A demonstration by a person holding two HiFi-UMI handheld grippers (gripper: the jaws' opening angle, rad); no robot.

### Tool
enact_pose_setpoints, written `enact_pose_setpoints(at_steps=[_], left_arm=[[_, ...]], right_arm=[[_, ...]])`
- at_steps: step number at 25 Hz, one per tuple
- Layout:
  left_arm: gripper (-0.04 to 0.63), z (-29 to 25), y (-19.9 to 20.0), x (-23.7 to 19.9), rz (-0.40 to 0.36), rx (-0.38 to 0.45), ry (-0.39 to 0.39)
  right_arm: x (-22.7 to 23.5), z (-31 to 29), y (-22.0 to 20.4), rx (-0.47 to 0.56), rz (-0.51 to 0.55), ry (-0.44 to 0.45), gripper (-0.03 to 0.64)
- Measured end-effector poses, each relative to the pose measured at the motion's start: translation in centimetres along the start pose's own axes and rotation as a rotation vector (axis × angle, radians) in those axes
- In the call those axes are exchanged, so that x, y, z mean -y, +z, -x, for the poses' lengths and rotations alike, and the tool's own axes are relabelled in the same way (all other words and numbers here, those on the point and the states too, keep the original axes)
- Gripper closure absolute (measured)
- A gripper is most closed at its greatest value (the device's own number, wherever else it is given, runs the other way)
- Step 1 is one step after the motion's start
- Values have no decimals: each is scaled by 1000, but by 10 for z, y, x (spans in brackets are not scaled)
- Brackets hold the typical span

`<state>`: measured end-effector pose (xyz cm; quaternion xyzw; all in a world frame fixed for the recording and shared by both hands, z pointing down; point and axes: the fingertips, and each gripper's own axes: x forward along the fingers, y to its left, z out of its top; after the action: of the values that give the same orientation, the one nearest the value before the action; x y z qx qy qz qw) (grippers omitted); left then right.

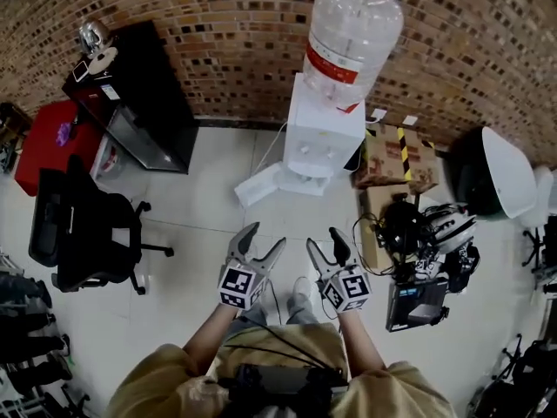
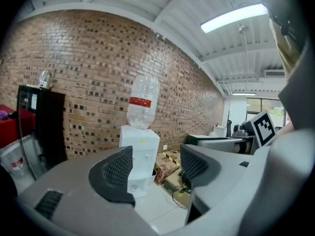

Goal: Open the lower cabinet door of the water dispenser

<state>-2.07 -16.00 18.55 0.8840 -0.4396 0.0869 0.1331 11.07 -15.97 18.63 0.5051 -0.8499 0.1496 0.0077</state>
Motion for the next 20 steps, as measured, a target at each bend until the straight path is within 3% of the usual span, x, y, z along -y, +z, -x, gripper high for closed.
enact_pose_setpoints(at_steps=[3, 5, 11, 16, 20], left_arm=[[288, 21, 35, 3, -17, 66, 16], [288, 32, 59, 5, -51, 113, 29], [291, 51, 103, 15, -127, 268, 63], [291, 47, 113, 26, -111, 275, 40], [291, 42, 113, 33, -107, 285, 32]], right_arm=[[-2, 19, 44, 84, 29, -46, 234], [-2, 29, 67, 133, 55, -72, 209], [-1, 58, 126, 279, 63, -130, 212], [12, 73, 140, 256, 112, -234, 216], [18, 81, 141, 244, 118, -263, 216]])
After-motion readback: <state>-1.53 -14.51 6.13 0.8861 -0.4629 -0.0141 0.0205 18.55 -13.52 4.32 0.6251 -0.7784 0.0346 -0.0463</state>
